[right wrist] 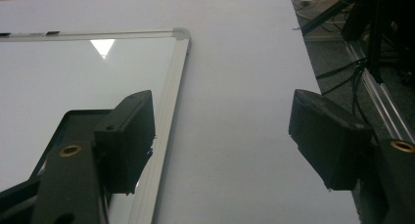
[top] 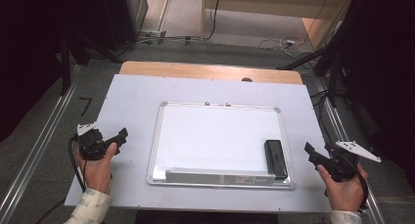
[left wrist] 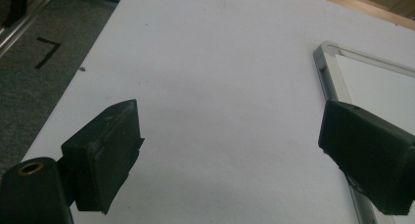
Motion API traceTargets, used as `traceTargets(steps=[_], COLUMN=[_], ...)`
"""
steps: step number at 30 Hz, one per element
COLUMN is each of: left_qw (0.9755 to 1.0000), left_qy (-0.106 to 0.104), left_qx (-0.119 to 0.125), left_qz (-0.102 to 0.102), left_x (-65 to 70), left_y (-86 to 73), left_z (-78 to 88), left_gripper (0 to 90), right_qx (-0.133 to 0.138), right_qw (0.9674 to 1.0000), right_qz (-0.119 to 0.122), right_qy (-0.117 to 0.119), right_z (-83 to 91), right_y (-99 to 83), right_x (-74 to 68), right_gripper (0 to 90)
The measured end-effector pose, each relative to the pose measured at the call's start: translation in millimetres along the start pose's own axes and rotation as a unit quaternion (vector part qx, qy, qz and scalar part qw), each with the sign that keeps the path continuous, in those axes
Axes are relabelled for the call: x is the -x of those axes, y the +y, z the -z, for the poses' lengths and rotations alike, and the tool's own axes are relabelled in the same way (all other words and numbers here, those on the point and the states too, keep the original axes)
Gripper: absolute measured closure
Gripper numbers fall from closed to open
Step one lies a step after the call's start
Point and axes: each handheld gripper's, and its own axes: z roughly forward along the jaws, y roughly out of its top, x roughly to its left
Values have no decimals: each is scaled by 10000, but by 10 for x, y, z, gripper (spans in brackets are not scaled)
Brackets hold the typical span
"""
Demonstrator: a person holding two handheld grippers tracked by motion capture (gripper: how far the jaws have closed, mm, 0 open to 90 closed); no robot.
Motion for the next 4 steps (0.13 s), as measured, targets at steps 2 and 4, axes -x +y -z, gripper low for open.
traceTargets(steps=[2, 4], left_qw=[10000, 10000], left_qy=[-2, 1], left_qx=[-3, -5], left_qz=[3, 5], left_x=[-2, -2], left_y=[1, 2], left_z=[0, -1], left_gripper=[92, 92], right_qx=[5, 5], right_qw=[10000, 10000], right_qz=[-22, -4], right_qy=[-30, -68], right_z=[4, 4], right_y=[-2, -4], right_x=[13, 23], right_gripper=[241, 241])
